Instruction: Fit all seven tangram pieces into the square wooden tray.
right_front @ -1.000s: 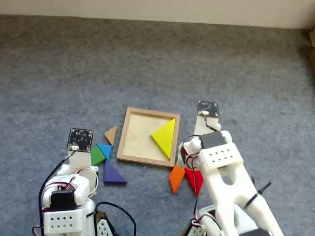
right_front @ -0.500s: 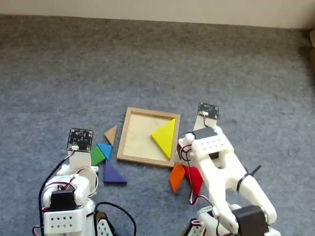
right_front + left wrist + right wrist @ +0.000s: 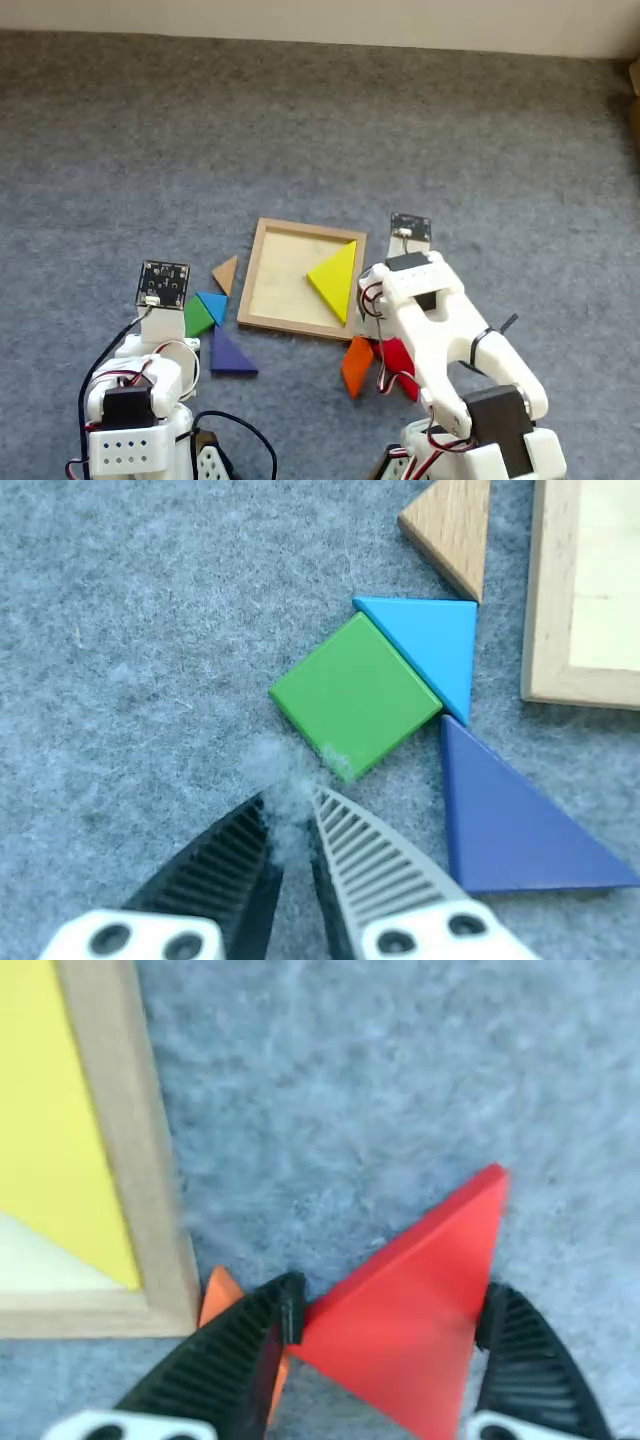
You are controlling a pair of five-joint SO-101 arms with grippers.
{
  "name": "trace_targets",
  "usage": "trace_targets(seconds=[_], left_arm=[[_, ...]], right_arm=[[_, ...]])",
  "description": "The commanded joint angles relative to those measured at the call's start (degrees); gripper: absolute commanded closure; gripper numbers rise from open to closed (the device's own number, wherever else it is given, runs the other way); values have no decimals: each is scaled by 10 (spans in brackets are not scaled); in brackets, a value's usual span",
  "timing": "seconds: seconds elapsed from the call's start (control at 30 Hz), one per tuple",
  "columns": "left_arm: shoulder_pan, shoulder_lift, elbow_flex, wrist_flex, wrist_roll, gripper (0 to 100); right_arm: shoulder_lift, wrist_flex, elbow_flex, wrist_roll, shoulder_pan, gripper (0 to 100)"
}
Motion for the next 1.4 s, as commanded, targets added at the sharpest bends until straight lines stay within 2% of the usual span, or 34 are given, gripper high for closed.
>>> trace_targets(seconds=[0.0,0.23,0.4,0.73,1.03,1.37], left_arm=[[-5,-15,12,4,3,995],[-5,-15,12,4,3,995],[-5,-15,12,4,3,995],[-5,-15,12,4,3,995],[-5,-15,12,4,3,995],[-5,-15,12,4,3,995]], right_arm=[[0,-11,-26,13,25,724],[0,-8,-27,47,42,723],[-1,-7,-38,16,20,721],[3,-7,-36,1,-43,721],[5,55,-36,4,-43,720],[5,58,-36,6,-45,720]])
